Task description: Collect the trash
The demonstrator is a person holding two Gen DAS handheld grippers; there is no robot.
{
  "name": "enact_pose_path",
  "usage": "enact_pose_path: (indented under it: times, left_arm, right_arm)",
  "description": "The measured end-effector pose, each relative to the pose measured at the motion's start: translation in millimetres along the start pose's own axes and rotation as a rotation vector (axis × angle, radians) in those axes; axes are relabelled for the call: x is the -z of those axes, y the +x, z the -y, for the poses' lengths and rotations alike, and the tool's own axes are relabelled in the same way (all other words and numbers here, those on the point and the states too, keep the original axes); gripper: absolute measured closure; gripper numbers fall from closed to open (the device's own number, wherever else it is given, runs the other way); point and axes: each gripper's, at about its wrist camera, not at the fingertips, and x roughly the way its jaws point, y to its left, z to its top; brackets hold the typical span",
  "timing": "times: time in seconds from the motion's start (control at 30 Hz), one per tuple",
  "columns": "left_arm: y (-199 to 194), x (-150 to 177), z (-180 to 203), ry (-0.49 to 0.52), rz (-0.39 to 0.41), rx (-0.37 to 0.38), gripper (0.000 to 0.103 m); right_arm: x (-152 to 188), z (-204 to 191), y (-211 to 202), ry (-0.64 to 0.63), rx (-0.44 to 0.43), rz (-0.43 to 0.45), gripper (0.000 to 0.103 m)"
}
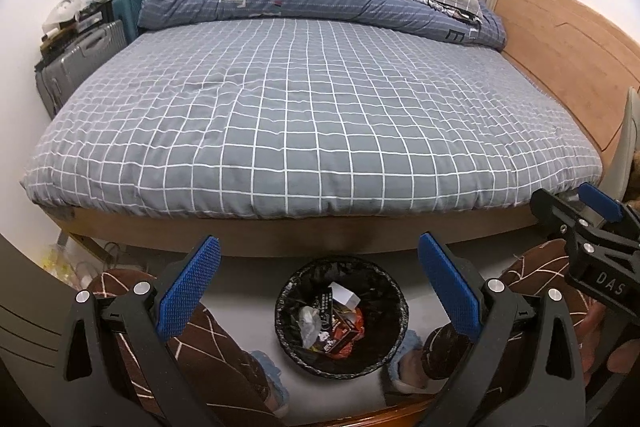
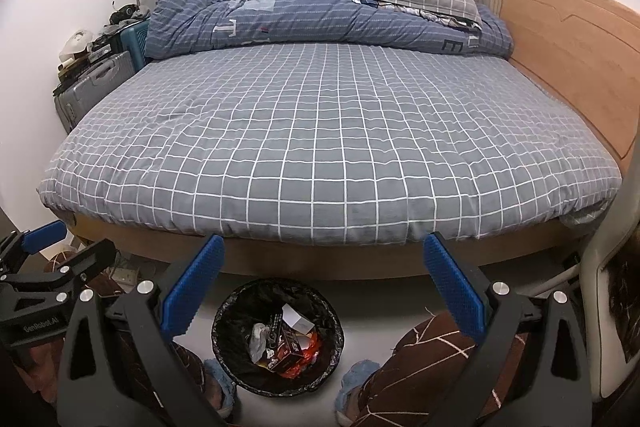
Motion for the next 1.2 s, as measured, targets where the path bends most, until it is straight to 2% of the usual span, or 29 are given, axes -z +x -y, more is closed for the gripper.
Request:
enact_pose_path:
  times: [0.57, 1.2]
  left_arm:
    - [-2.7, -4.1, 6.0, 0.012, -0.007, 0.003, 0.006]
    - [-2.7, -4.7, 4.7, 0.007, -0.004, -0.039, 0.006]
  right_arm:
    - [0.2, -1.5, 0.3, -0.005, -0.008, 0.001, 0.007]
    - [0.0, -3.6, 2.0, -0.011, -0.027, -0.003, 0.007]
